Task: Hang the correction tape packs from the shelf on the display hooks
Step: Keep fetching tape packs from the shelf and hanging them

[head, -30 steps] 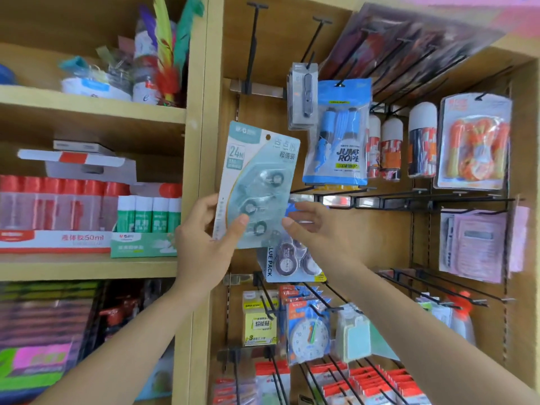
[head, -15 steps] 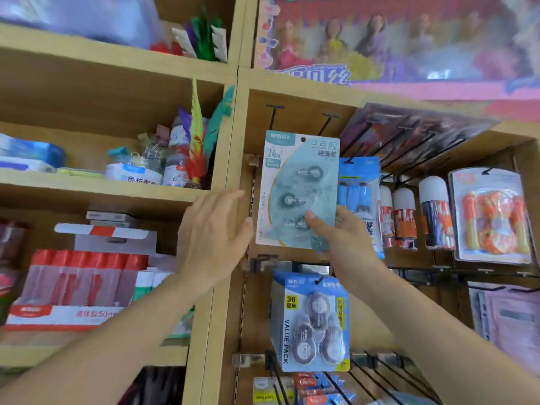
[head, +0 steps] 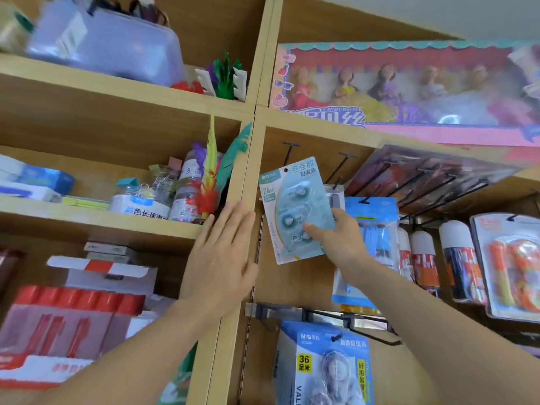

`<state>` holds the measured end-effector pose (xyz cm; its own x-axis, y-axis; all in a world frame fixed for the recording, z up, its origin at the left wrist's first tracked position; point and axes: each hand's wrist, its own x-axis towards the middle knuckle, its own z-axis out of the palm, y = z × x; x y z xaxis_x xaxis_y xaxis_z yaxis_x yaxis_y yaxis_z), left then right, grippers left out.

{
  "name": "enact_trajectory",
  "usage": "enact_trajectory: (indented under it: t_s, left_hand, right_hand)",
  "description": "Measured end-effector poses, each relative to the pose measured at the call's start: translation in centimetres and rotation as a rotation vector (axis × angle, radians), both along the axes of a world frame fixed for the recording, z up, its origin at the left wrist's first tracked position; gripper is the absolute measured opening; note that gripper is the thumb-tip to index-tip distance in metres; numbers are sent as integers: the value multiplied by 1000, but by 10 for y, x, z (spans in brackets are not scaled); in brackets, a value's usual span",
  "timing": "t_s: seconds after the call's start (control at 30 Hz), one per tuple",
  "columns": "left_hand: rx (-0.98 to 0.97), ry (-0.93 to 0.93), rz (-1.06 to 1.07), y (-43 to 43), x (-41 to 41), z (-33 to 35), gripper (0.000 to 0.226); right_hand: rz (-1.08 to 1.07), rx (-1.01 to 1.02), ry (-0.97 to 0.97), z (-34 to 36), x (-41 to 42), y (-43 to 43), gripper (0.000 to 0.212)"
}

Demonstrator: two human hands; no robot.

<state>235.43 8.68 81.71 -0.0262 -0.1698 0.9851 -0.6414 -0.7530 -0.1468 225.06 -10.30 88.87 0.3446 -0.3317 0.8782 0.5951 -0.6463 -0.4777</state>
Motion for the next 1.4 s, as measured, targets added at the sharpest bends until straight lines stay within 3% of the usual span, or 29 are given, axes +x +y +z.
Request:
enact_trajectory:
  t_s: [0.5,0.77,0.97,1.4]
  left_hand:
    - [-38,-37,-61,-1,5,-3,72]
    - [-42,-42,-79,-1,7,-4,72]
    - [-38,-32,-78,-1,7,-4,72]
    - [-45,-53,-104,0,7,-5,72]
  right_hand:
    - [-4,14,-21,-8,25,-23,27]
    - [-181,-78,-234,-6,14,-14,26]
    - [-229,-124,-173,7,16,-11,25]
    - [-34,53,-221,1,32,-10,25]
